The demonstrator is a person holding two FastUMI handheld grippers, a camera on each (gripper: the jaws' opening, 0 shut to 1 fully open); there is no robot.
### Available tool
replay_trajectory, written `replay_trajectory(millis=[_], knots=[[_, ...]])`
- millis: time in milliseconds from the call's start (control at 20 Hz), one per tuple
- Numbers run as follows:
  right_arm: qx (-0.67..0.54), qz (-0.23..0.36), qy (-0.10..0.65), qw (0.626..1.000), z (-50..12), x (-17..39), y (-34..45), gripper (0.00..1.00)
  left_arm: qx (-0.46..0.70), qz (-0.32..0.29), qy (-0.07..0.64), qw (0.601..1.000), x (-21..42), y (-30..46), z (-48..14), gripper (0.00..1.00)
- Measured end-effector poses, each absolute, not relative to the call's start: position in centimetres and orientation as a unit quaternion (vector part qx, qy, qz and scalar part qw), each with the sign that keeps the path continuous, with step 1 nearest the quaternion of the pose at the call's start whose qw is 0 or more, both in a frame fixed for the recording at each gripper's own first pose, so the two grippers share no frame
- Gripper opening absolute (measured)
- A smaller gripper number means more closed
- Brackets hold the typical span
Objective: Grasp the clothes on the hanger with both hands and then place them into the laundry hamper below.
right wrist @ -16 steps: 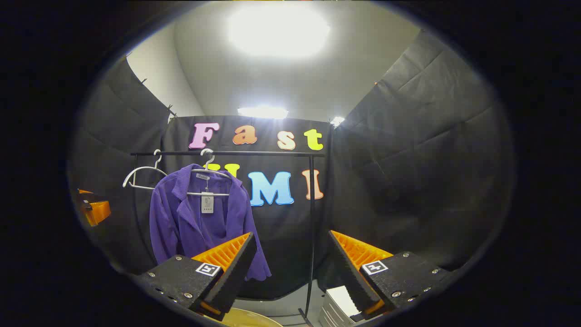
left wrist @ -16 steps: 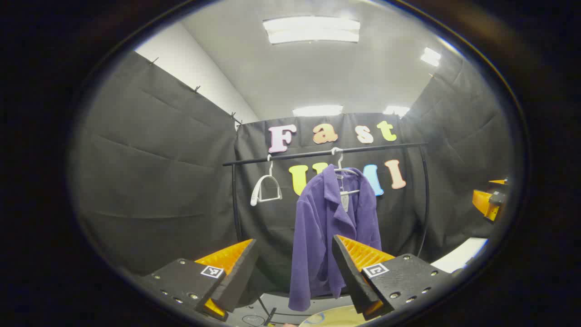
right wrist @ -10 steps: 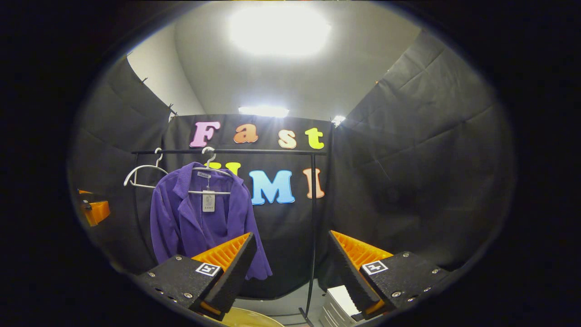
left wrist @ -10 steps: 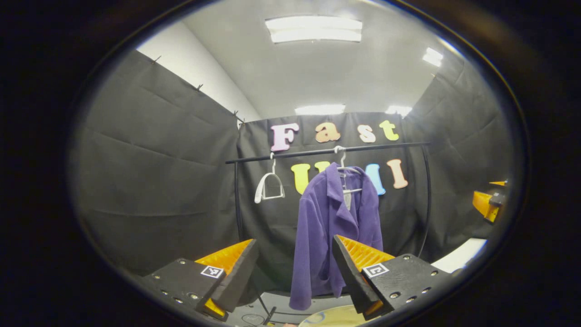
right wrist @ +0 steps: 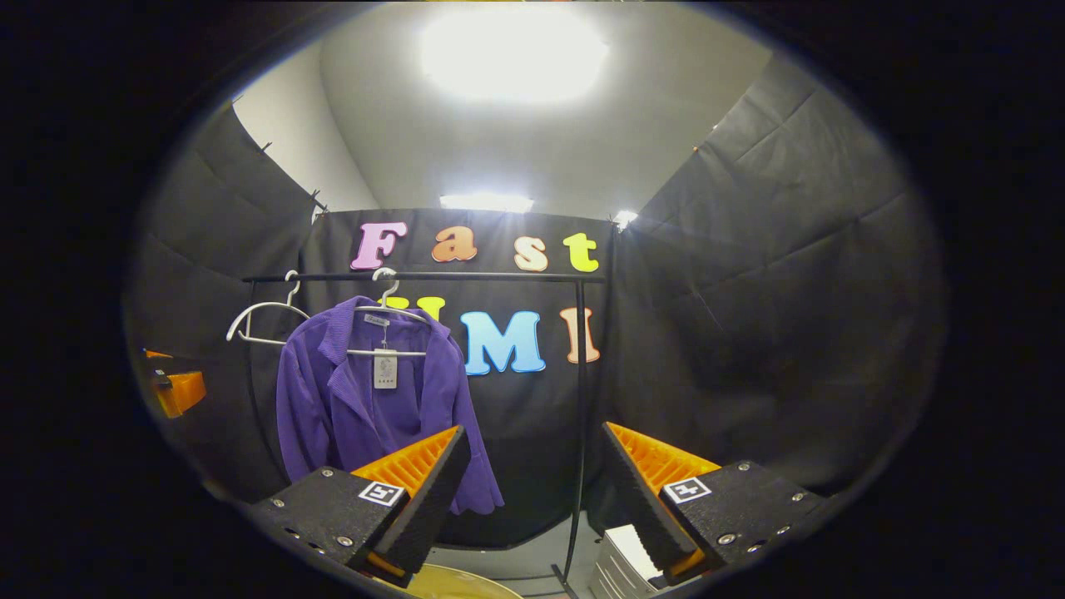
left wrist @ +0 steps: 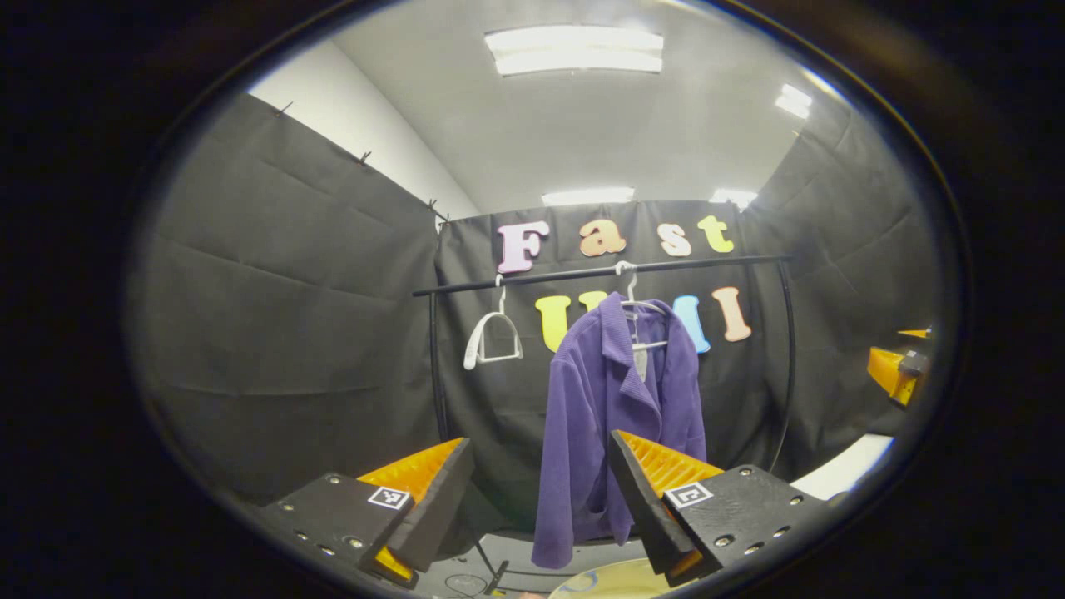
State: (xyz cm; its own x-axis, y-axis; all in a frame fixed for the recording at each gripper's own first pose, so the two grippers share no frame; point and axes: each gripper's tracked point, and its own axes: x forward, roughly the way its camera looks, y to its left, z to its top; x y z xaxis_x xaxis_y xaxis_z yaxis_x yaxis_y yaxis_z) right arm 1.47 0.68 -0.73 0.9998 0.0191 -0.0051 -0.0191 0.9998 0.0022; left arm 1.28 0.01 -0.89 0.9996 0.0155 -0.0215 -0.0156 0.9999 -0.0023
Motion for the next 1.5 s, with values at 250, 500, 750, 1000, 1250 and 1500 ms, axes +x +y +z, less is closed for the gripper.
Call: replay_trajectory(millis=[250, 500, 750, 1000, 1250, 1500], knots=[[0.008, 0.01, 0.0, 1.0, -0.2, 3.0, 0.2, 0.97, 0.0, 0.005, 0.006, 1.0, 2.3, -1.1, -0.1, 0.99], [0.014, 0.033, -0.013, 0.999, 1.0, 5.8, 1.0, 0.97, -0.005, 0.005, -0.004, 1.0, 4.2, -2.7, 1.1, 0.99], [0.025, 0.063, -0.025, 0.997, 2.2, 9.6, 2.6, 0.97, -0.017, 0.008, -0.015, 1.0, 6.9, -4.6, 2.5, 0.99], [0.033, 0.089, -0.04, 0.995, 2.9, 13.8, 3.9, 0.97, -0.02, 0.014, -0.02, 1.0, 9.8, -6.3, 3.4, 0.99], [0.037, 0.117, -0.049, 0.991, 3.3, 17.9, 5.6, 0.97, -0.033, 0.023, -0.018, 0.999, 13.1, -8.0, 3.3, 0.99], [0.04, 0.137, -0.054, 0.988, 2.8, 22.0, 7.0, 0.97, -0.037, 0.027, -0.018, 0.999, 16.8, -10.1, 3.1, 0.99]])
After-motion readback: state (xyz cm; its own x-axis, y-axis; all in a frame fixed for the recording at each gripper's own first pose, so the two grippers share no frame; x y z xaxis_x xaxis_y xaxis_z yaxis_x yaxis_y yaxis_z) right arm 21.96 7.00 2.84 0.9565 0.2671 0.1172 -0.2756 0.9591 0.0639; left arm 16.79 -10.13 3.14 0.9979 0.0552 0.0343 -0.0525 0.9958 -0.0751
